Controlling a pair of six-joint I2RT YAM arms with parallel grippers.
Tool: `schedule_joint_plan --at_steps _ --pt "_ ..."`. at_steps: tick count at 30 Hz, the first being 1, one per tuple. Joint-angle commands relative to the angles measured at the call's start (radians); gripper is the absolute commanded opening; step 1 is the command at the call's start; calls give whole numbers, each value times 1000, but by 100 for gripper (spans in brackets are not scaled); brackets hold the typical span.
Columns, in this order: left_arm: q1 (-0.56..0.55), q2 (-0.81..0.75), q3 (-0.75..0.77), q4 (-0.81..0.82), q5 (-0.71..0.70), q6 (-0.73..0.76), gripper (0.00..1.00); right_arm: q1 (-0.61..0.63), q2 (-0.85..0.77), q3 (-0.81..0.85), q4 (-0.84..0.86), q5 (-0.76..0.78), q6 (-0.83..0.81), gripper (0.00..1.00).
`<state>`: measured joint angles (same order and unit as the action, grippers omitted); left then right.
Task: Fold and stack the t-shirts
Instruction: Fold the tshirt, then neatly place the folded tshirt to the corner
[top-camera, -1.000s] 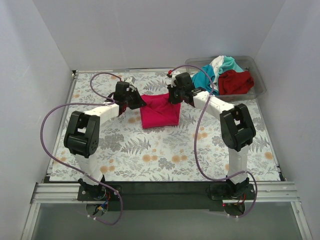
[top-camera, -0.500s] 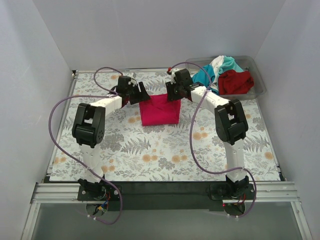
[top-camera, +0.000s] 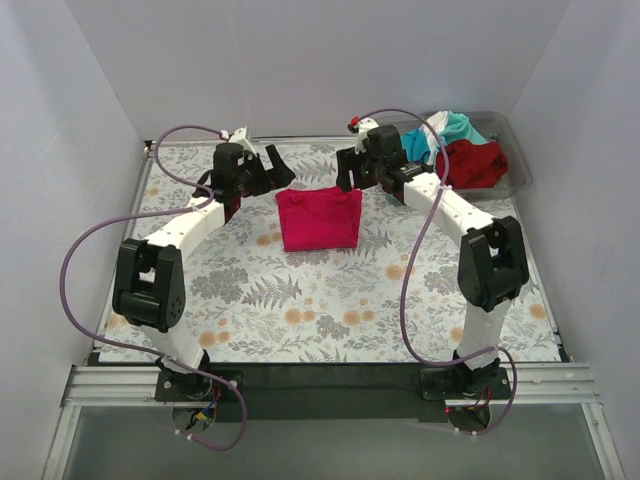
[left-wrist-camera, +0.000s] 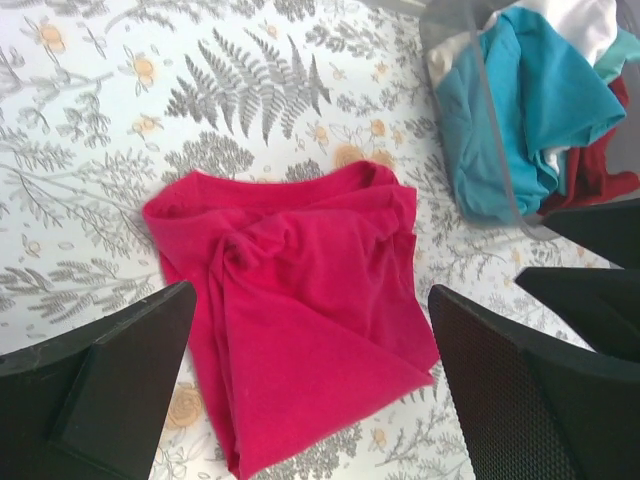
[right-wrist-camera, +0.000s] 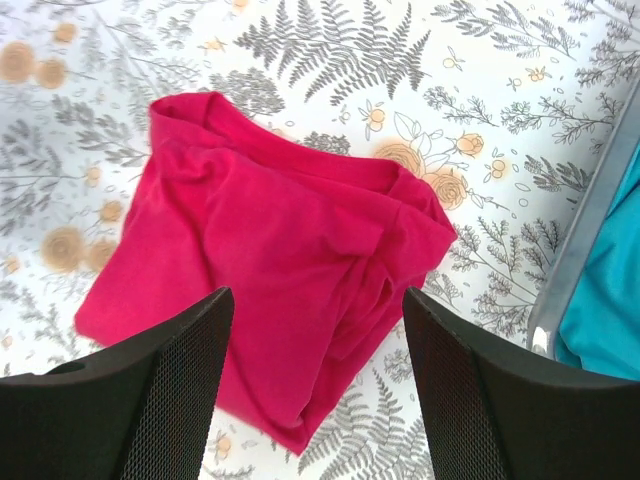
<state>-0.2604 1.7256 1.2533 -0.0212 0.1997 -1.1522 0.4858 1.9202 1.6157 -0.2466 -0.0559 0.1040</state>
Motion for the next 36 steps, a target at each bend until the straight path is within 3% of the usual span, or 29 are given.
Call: schedule_joint_plan --at_steps 1,12,24,36 --pt "0 -20 -83 3 58 -14 94 20 -76 -101 70 -51 14 63" --pt "0 -26 -295 89 98 -67 97 57 -233 -424 181 -62 59 63" --pt "1 124 -281 167 126 -110 98 83 -462 -692 237 -32 114 64" --pt "-36 229 -255 285 204 -156 98 88 -632 -795 237 -1 129 65"
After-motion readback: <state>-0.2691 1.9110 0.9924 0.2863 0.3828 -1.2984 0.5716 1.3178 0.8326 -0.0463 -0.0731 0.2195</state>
